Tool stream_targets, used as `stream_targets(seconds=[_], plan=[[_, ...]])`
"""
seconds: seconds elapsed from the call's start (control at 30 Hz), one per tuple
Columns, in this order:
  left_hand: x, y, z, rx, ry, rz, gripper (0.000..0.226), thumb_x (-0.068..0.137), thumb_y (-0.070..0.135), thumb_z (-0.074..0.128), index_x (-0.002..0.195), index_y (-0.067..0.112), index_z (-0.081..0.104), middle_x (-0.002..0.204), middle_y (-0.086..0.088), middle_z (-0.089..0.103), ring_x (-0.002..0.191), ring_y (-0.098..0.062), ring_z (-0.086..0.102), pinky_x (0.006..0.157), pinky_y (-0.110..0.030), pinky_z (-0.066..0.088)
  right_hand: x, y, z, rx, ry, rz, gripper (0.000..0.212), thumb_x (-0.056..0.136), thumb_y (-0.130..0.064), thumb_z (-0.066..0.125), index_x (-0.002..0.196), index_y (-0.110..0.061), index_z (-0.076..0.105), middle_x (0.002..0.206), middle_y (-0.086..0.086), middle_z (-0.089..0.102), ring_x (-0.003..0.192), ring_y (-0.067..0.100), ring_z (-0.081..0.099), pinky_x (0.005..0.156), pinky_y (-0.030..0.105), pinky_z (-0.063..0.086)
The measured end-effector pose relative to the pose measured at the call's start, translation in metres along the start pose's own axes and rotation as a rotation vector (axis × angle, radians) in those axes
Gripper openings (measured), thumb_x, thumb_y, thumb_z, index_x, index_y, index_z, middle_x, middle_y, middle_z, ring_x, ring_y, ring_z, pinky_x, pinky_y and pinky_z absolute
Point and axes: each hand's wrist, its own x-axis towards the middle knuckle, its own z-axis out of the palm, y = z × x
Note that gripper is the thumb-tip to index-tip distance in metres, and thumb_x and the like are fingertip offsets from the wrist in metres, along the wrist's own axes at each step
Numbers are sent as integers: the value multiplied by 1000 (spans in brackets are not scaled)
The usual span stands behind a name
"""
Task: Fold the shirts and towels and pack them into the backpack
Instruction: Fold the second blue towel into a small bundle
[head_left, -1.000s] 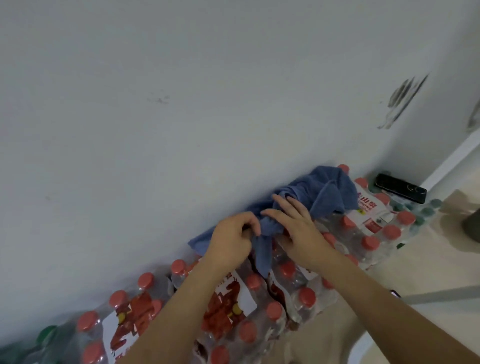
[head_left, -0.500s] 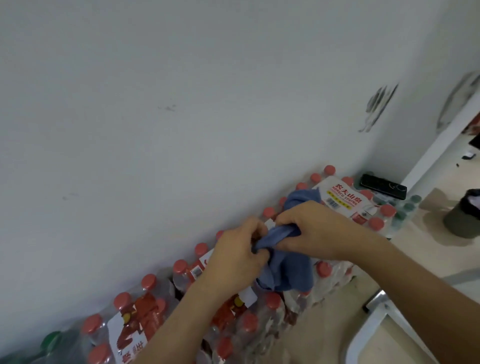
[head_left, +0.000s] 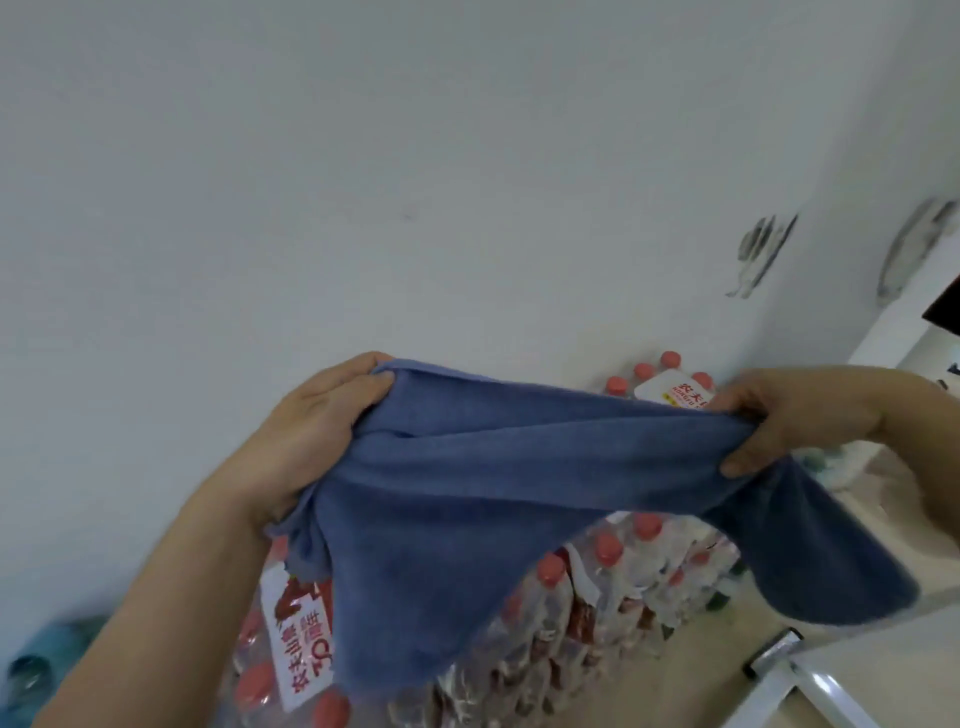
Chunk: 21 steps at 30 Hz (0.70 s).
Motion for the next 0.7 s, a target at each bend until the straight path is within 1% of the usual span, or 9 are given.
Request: stream_targets(seconds=[0.07, 0.13, 0.2, 0.27, 0.33, 0.37, 0.43, 0.57, 0.7], plan=[[-7, -13, -22, 52, 0, -95, 22, 98, 17, 46, 97, 6, 66, 91, -13, 68, 82, -16, 60, 77, -30, 48, -4, -5, -11, 94, 87, -35, 23, 70, -32, 79, 91, -22, 75, 91, -7, 74, 84, 9, 70, 77, 27, 53], [-5, -40, -40, 187, -7, -228, 20, 97, 15, 48, 91, 10, 66, 90, -12, 68, 83, -19, 59, 80, -35, 45, 8, -6, -12, 17, 240, 1, 13, 74, -27, 80, 84, -26, 73, 82, -15, 72, 76, 2, 66, 70, 21, 46], [1, -79, -53, 562, -4, -362, 14, 96, 17, 49, 91, 17, 62, 97, -5, 67, 88, -19, 59, 76, -30, 43, 40, -3, 3, -202, 335, 76, 18, 74, -27, 79, 73, -31, 62, 72, -13, 64, 72, 7, 61, 62, 20, 38], [0, -121, -58, 1003, -8, -450, 12, 92, 19, 46, 99, 22, 56, 110, -4, 63, 97, -21, 57, 78, -29, 42, 85, 7, 35, -416, 395, 162, 19, 77, -30, 70, 70, -30, 53, 76, -10, 55, 79, 16, 57, 65, 26, 38], [-9, -149, -55, 1349, 10, -483, 23, 89, 17, 42, 109, 22, 49, 114, -4, 60, 101, -24, 56, 78, -33, 45, 117, 15, 70, -422, 503, 217, 8, 80, -24, 57, 76, -30, 54, 84, -8, 57, 85, 19, 57, 77, 30, 42], [-12, -158, -51, 1444, 23, -465, 28, 88, 14, 42, 114, 22, 48, 114, -3, 58, 104, -24, 55, 77, -34, 47, 127, 20, 85, -362, 559, 217, 14, 80, -17, 53, 79, -31, 54, 91, -6, 60, 88, 20, 57, 82, 34, 44], [-13, -167, -34, 1432, 58, -323, 32, 86, 10, 44, 114, 23, 51, 112, 0, 55, 106, -23, 52, 78, -34, 48, 139, 28, 107, -229, 627, 208, 26, 81, -7, 50, 87, -31, 56, 102, -4, 62, 95, 22, 57, 86, 39, 46], [14, -160, 22, 1003, 11, 5, 25, 90, 14, 46, 102, 26, 65, 102, 9, 61, 96, -16, 57, 78, -27, 43, 145, 28, 123, -150, 770, 130, 24, 82, -5, 56, 95, -23, 66, 96, -5, 62, 94, 22, 58, 85, 39, 46], [58, -136, 102, 649, -188, 167, 30, 92, 20, 52, 120, 26, 59, 108, 11, 61, 92, -11, 57, 77, -17, 37, 133, 21, 125, -26, 833, -85, 26, 80, 0, 61, 89, -24, 65, 83, -10, 57, 78, 13, 56, 74, 32, 49]])
